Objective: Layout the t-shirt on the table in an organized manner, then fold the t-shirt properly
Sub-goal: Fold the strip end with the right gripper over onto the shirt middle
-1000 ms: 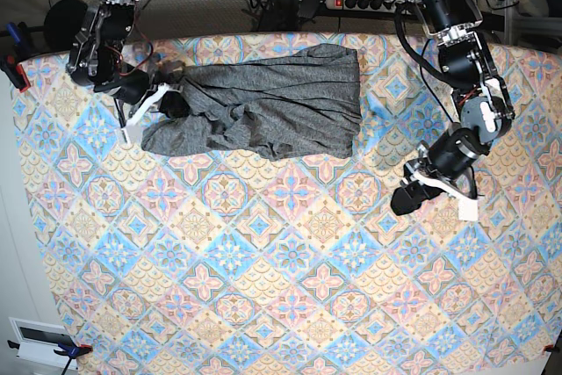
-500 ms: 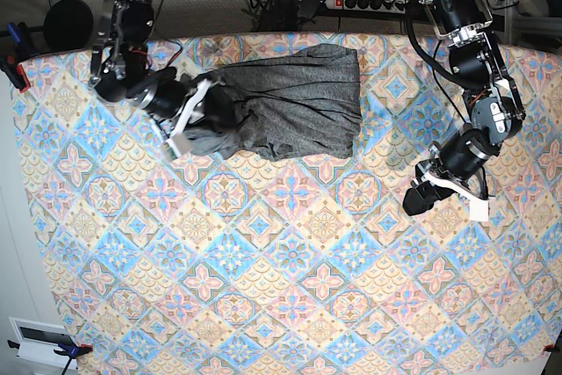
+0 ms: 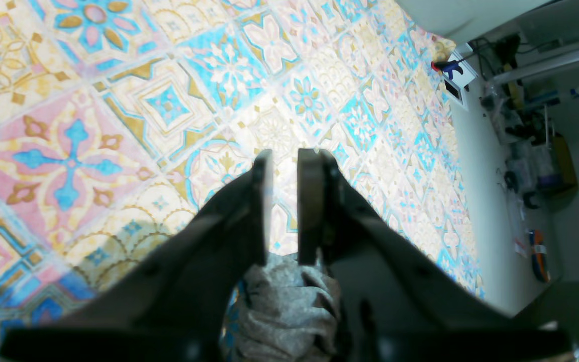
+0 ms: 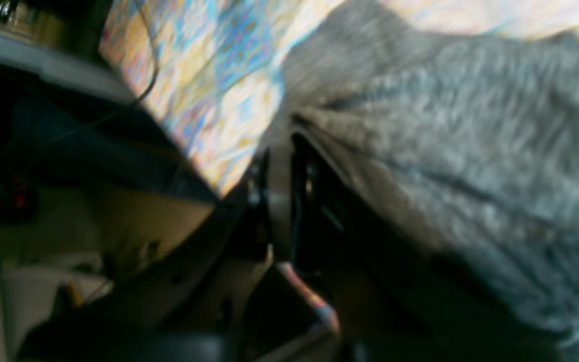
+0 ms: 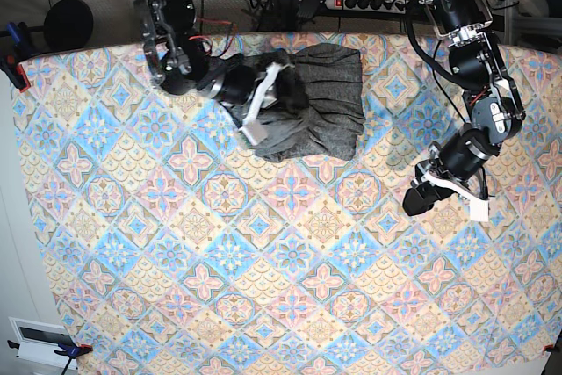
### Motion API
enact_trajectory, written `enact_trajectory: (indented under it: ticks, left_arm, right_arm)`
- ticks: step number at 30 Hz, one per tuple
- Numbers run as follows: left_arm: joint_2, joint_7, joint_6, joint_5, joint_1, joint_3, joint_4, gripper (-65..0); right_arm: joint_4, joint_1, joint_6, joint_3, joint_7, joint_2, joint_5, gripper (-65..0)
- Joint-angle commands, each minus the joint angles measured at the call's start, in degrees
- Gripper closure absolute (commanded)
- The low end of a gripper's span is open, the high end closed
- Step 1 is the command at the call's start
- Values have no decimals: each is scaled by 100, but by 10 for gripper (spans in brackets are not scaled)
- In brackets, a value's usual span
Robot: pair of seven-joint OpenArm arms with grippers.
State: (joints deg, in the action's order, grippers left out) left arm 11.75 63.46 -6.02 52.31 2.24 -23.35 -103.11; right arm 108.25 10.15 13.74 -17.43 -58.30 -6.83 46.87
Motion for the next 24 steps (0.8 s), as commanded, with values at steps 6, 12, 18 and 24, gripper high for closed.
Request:
enact_trajectory:
  ticks: [6, 12, 18, 24]
  left_arm:
    - [96, -135, -44, -119, 97, -16, -76, -93]
    - [96, -135, -44, -181, 106, -16, -76, -93]
    - [96, -135, -44, -181, 114, -16, -76, -93]
    - [104, -135, -44, -181, 123, -16, -76, -93]
  right_arm:
    - [46, -264, 20, 7, 120, -51, 117, 0]
    - [-95, -624, 20, -213, 120, -51, 117, 0]
    - [-543, -1090, 20, -784, 129, -42, 117, 0]
    - [-930, -1231, 20, -1022, 138, -42, 108, 0]
